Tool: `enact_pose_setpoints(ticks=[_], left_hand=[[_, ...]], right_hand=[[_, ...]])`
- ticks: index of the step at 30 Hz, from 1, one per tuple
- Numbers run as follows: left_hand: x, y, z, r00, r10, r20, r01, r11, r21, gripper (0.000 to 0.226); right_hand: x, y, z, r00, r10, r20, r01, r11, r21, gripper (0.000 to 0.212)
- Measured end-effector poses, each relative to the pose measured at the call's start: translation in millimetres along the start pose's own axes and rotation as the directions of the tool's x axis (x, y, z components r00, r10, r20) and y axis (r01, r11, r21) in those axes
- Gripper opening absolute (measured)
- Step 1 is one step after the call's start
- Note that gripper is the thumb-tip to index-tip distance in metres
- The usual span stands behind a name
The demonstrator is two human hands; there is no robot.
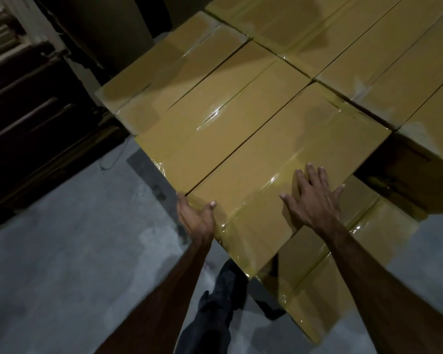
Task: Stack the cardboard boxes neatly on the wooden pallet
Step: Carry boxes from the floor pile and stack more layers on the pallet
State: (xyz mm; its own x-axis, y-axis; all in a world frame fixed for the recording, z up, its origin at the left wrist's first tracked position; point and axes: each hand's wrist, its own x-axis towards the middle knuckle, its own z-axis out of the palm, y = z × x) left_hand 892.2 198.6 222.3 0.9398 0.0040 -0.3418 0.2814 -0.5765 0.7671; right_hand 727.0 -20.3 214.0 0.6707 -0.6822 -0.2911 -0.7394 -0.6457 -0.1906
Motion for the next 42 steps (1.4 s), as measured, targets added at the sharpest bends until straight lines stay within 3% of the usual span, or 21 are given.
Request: enact_pose_setpoints(ticks=[5, 10, 17, 24, 27, 30, 36, 39, 42], left_hand=[[0.9, -2.6, -3.2, 1.0, -0.002, 0.005, 0.002, 1.0, -0.008, 0.103], [-21.9, 7.3, -28.4, 0.982, 0.112, 0.151, -0.129, 0.986, 0.107, 0.098], [-131.9, 57.0, -99.8, 0.909, 0.171, 0.381, -0.269, 0.937, 0.221, 0.081], [-273.2, 78.5, -171.7, 0.632, 0.332, 0.701, -0.581, 0.801, 0.145, 0.069], [-334.3, 107.6, -173.5, 0.532, 0.369, 0.762, -0.612, 0.789, 0.046, 0.063], [-391.7, 124.8, -167.3, 0.428, 0.387, 0.817, -0.636, 0.771, -0.032, 0.072], [-463.3, 142.5, -142.1, 0.23, 0.395, 0.889, -0.702, 0.7, -0.129, 0.058], [-476.7, 148.8, -120.2, 0.185, 0.393, 0.901, -0.725, 0.673, -0.145, 0.061], [-494.2, 162.8, -93.4, 0.16, 0.375, 0.913, -0.736, 0.661, -0.142, 0.061]], right_hand=[[-11.7, 8.3, 1.1, 0.999, -0.03, 0.01, 0.03, 1.0, 0.003, 0.081], [-65.1, 4.7, -17.6, 0.998, -0.061, 0.034, 0.053, 0.981, 0.188, 0.079], [-205.1, -21.3, -79.2, 0.973, 0.229, 0.004, -0.19, 0.798, 0.572, 0.075], [-368.3, -17.0, -145.1, 0.858, 0.511, -0.051, -0.245, 0.495, 0.834, 0.073], [-420.3, 5.5, -173.3, 0.775, 0.627, -0.076, -0.225, 0.386, 0.894, 0.071], [-470.3, 32.6, -194.2, 0.687, 0.723, -0.074, -0.194, 0.281, 0.94, 0.068], [-535.7, 82.2, -212.8, 0.531, 0.846, -0.043, -0.1, 0.113, 0.988, 0.067], [-542.0, 103.6, -219.0, 0.49, 0.871, -0.025, -0.077, 0.073, 0.994, 0.068], [-531.8, 129.7, -227.6, 0.497, 0.868, -0.021, -0.076, 0.067, 0.995, 0.068]])
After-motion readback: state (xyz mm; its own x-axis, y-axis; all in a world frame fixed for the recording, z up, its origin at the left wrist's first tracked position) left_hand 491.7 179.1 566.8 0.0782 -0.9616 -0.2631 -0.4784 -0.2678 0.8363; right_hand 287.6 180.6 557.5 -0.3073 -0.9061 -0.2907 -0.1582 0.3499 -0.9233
